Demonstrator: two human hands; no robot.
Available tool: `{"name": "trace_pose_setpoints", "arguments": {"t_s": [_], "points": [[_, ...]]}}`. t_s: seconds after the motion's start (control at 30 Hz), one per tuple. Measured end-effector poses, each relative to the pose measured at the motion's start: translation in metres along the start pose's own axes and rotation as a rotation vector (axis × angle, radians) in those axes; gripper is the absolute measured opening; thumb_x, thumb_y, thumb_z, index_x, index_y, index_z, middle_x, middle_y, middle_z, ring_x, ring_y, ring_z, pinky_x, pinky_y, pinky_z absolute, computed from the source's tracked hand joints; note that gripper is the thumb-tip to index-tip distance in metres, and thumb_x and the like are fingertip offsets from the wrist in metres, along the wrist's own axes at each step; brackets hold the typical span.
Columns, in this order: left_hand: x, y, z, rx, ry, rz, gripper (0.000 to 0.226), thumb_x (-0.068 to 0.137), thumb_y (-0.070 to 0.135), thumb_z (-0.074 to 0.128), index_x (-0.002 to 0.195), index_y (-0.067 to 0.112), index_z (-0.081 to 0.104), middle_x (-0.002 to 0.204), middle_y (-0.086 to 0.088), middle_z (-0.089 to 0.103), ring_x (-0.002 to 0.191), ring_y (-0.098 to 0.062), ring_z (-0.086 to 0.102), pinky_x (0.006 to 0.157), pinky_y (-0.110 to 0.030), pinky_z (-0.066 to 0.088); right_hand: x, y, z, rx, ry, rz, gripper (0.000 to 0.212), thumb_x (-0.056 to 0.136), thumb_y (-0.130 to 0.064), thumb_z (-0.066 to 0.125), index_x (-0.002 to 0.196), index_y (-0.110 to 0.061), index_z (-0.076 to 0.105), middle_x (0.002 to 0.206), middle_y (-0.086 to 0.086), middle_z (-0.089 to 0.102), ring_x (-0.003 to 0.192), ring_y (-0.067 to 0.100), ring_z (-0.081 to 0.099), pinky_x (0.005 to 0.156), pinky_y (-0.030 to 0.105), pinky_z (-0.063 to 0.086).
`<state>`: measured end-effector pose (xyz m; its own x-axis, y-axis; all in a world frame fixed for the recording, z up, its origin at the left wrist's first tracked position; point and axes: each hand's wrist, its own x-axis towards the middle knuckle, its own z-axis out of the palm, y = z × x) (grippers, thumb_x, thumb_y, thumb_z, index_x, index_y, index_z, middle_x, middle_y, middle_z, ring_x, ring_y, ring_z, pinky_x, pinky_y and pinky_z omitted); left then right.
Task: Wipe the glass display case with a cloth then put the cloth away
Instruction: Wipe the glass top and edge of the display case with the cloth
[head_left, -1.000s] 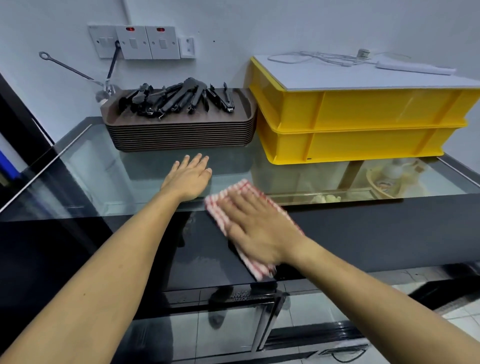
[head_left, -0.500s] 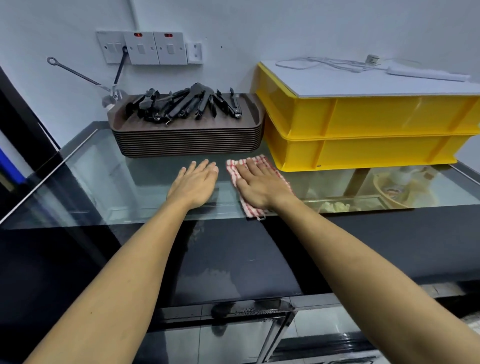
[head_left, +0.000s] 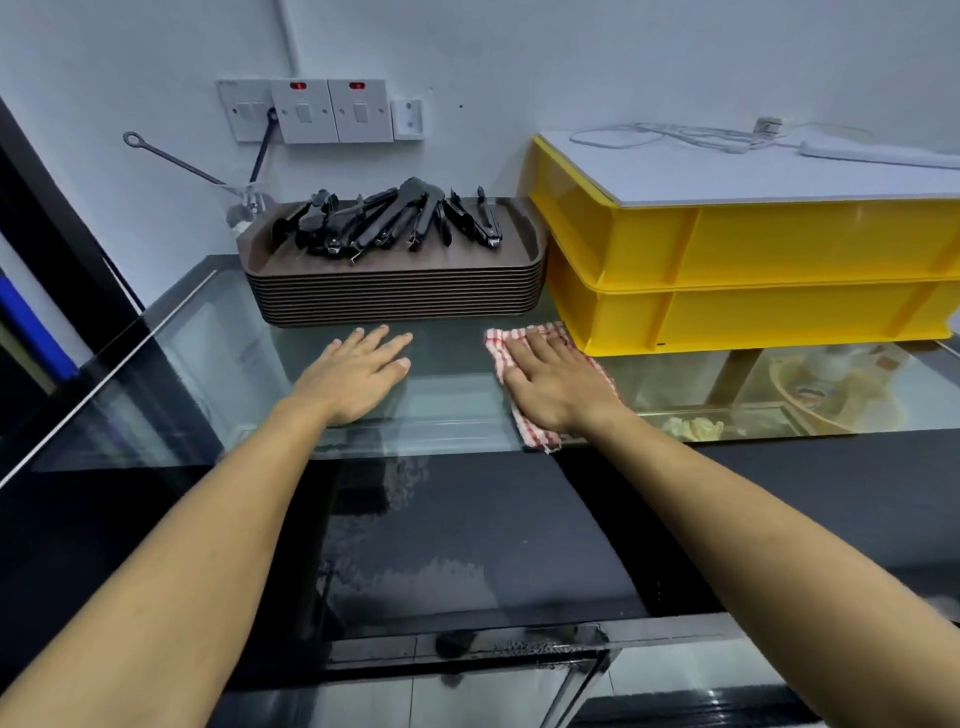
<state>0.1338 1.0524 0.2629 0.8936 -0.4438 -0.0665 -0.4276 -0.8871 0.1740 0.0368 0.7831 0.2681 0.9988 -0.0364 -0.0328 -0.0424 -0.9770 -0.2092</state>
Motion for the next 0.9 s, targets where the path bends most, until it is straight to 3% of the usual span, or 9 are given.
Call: {"name": "trace_pose_setpoints", "arguments": {"t_s": [0.13, 0.27, 0.33, 0.4, 0.47, 0.63, 0.73, 0.9], "points": [[-0.002, -0.001, -0.001, -0.027, 0.015, -0.003, 0.055, 0.109, 0.058, 0.015, 0.163, 0.048, 0.009, 0.174, 0.009, -0.002, 0.161, -0.018, -0.006, 0.13, -0.043, -0.004, 0.031, -0.037, 0.008, 0.001, -0.014, 0.004, 0.067, 0.107, -0.049, 0.015, 0.168, -0.026, 0.005, 0.175, 0.01, -0.004, 0.162, 0.031, -0.004, 0.13, 0.046, -0.003], [0.0, -0.002, 0.0, -0.038, 0.008, 0.005, 0.053, 0.11, 0.055, 0.014, 0.163, 0.049, 0.008, 0.174, 0.009, -0.002, 0.161, -0.017, -0.006, 0.13, -0.043, -0.004, -0.042, -0.055, 0.012, -0.063, -0.046, -0.406, 0.061, 0.111, -0.048, 0.014, 0.168, -0.027, 0.004, 0.174, 0.002, -0.007, 0.16, 0.017, -0.014, 0.129, 0.036, -0.012], [0.001, -0.004, 0.001, -0.041, 0.015, 0.001, 0.053, 0.11, 0.056, 0.01, 0.163, 0.05, 0.009, 0.174, 0.01, -0.002, 0.161, -0.016, -0.006, 0.13, -0.043, -0.004, -0.092, -0.038, 0.013, -0.049, -0.049, -0.534, 0.059, 0.11, -0.053, 0.013, 0.166, -0.038, 0.004, 0.172, -0.009, -0.011, 0.158, 0.007, -0.018, 0.128, 0.03, -0.015], [0.002, -0.004, 0.003, -0.059, 0.021, 0.001, 0.055, 0.108, 0.058, 0.004, 0.163, 0.05, 0.009, 0.174, 0.011, -0.001, 0.161, -0.016, -0.006, 0.13, -0.043, -0.004, -0.109, -0.008, 0.004, -0.053, -0.048, -0.458, 0.057, 0.108, -0.057, 0.013, 0.163, -0.048, 0.004, 0.171, -0.016, -0.012, 0.156, 0.002, -0.019, 0.124, 0.023, -0.018], [0.002, -0.003, 0.003, -0.066, 0.03, 0.0, 0.058, 0.106, 0.061, 0.0, 0.163, 0.05, 0.01, 0.174, 0.011, 0.0, 0.161, -0.016, -0.006, 0.13, -0.043, -0.004, -0.087, 0.013, -0.006, -0.069, -0.03, -0.299, 0.056, 0.11, -0.055, 0.015, 0.165, -0.045, 0.005, 0.173, -0.014, -0.008, 0.157, 0.003, -0.016, 0.121, 0.019, -0.019], [0.001, -0.003, 0.005, -0.083, 0.031, 0.001, 0.062, 0.104, 0.065, -0.004, 0.163, 0.05, 0.01, 0.174, 0.012, -0.001, 0.161, -0.015, -0.008, 0.13, -0.043, -0.005, 0.018, -0.007, 0.0, -0.048, -0.007, -0.12, 0.063, 0.109, -0.054, 0.014, 0.168, -0.033, 0.004, 0.176, 0.0, -0.004, 0.161, 0.018, -0.009, 0.13, 0.038, -0.007], [-0.001, -0.005, 0.006, -0.121, 0.035, -0.003, 0.065, 0.102, 0.067, -0.007, 0.162, 0.051, 0.012, 0.174, 0.013, 0.0, 0.16, -0.012, -0.007, 0.13, -0.042, -0.005, 0.035, -0.04, 0.004, -0.016, -0.037, -0.084, 0.064, 0.107, -0.051, 0.016, 0.168, -0.031, 0.006, 0.175, 0.005, -0.004, 0.162, 0.026, -0.005, 0.13, 0.043, -0.004], [0.001, -0.006, 0.006, -0.119, 0.029, 0.003, 0.064, 0.103, 0.065, -0.008, 0.162, 0.051, 0.012, 0.174, 0.012, 0.0, 0.161, -0.013, -0.006, 0.13, -0.041, -0.005, -0.084, -0.059, 0.014, -0.07, -0.103, -0.559, 0.064, 0.106, -0.053, 0.013, 0.167, -0.036, 0.004, 0.174, -0.005, -0.011, 0.159, 0.012, -0.017, 0.128, 0.034, -0.013]]}}
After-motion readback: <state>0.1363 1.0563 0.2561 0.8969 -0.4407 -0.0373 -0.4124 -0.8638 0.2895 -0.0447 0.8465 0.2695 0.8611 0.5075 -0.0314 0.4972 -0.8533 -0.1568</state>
